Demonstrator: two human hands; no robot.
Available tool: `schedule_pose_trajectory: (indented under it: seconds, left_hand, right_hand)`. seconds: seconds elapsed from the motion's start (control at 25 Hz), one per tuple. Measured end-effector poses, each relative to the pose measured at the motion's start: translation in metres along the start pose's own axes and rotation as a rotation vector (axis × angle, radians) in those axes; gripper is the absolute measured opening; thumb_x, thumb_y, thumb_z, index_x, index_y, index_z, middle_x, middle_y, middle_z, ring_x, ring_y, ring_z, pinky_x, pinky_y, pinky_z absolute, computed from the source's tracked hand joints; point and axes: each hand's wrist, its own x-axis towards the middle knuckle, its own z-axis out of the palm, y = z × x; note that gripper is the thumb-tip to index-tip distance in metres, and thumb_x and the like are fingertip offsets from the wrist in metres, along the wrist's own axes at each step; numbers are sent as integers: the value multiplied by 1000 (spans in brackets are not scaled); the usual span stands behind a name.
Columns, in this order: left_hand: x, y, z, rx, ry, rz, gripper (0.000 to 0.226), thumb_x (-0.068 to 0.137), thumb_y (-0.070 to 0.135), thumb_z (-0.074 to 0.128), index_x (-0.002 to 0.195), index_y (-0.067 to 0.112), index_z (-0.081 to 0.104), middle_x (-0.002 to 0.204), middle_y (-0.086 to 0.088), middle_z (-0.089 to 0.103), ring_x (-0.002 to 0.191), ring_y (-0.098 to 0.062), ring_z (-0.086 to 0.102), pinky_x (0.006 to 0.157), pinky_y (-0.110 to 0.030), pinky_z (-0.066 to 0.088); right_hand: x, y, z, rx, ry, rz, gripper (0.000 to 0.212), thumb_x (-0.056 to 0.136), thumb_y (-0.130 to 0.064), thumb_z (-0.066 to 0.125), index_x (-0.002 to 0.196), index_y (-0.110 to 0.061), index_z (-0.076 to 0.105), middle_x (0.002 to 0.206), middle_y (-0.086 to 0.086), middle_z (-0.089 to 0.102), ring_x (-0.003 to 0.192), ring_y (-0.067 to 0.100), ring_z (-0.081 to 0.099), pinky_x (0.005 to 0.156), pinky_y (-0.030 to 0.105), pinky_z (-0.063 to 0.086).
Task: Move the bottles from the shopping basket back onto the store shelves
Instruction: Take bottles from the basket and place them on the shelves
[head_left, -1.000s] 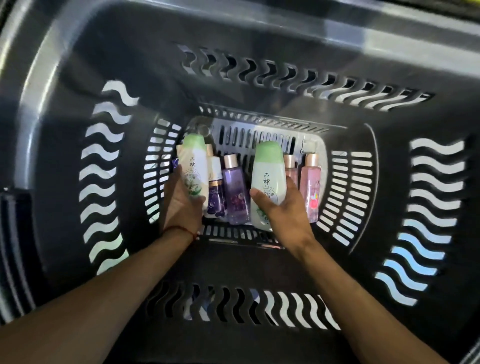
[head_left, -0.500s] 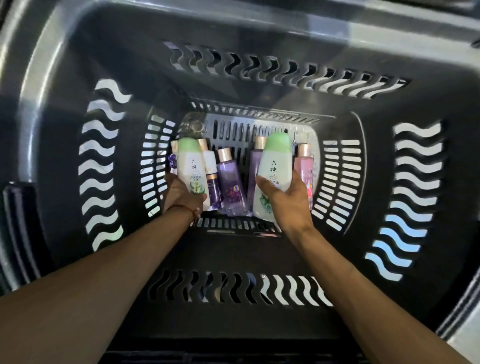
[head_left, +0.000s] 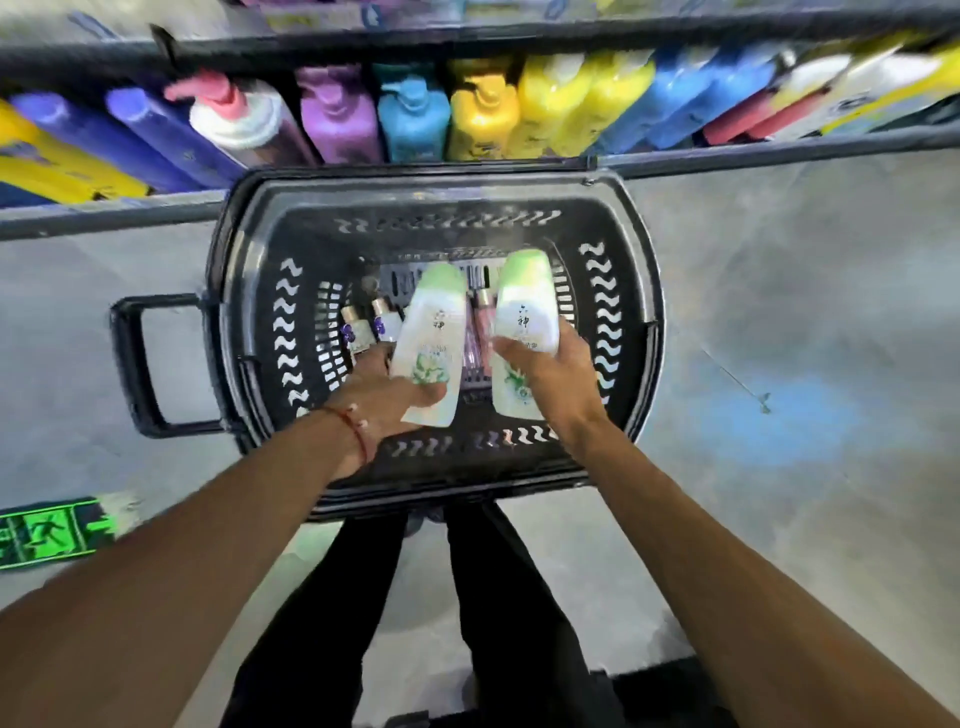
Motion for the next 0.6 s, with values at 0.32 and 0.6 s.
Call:
schedule_pose_trajectory:
  seconds: [0.32,0.6]
  left_hand:
    - [-209,60,-3,164,-46,188,72,69,-6,84,132,13,55,111,-3,74,103,-25,70,95,-40,56]
    - [-329,60,-23,258,-61,398,64,75,-13,78,119,27,56,102,13,70,94,-10,67,76,-24,51]
  right_hand:
    - [-189,-127,-42,53,-51,-86,39,85,-24,82,121,-24,67,113,-2,78,107,21,74,97,44,59]
    - [-312,-169,-65,83,-8,-133,33,90,-14,79,118,-21,62,101,-3,75,90,16,70,72,29,56]
